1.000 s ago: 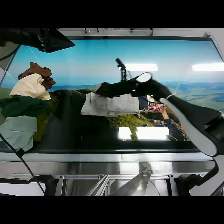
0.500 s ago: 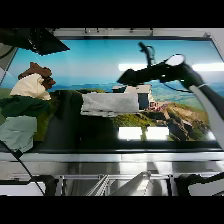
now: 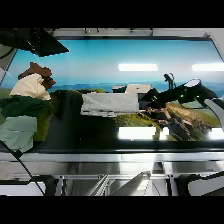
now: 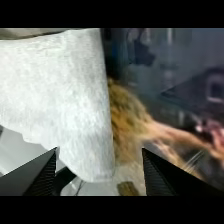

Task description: Fold the shirts.

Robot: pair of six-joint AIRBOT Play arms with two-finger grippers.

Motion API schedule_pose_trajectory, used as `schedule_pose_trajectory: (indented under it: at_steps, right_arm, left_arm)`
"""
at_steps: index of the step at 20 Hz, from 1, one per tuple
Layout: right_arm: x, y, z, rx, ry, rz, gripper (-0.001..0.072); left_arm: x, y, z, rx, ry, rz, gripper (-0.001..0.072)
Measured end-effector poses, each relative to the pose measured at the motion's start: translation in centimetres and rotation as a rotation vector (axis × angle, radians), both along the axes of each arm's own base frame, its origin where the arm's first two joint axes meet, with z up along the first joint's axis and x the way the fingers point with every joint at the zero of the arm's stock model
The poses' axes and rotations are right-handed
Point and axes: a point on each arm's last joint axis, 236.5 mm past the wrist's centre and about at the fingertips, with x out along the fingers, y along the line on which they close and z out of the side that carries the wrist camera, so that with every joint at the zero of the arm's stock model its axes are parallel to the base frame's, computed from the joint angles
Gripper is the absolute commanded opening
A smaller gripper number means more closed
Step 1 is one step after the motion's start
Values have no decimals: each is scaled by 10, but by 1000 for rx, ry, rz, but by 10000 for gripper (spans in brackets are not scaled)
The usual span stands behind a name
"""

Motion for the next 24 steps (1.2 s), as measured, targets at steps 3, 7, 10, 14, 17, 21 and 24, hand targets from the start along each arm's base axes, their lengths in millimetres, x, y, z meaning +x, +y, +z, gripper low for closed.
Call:
schedule_pose_trajectory:
  at_steps: [3, 7, 10, 14, 17, 21, 24]
  right_arm:
    - [-2, 27, -11, 81, 38, 4, 569]
    - [3, 47, -21, 79, 22, 30, 21]
    - [11, 58, -7, 110, -9, 43, 16]
    - [34, 22, 43, 91, -136, 0, 14]
    - [59, -89, 91, -57, -239, -214, 13]
    - [19, -279, 121, -317, -240, -587, 13]
    - [-60, -377, 107, -441, -139, -829, 13]
  left_arm:
    - [0, 0, 0, -1, 11, 6, 19]
    - [1, 0, 0, -3, 20, 14, 19]
    - [1, 0, 0, -3, 23, 15, 19]
    - [1, 0, 0, -2, 23, 16, 18]
    - [1, 0, 0, 0, 26, 18, 18]
    - [10, 0, -13, 62, 14, 51, 18]
    - [11, -8, -28, 136, 7, 49, 18]
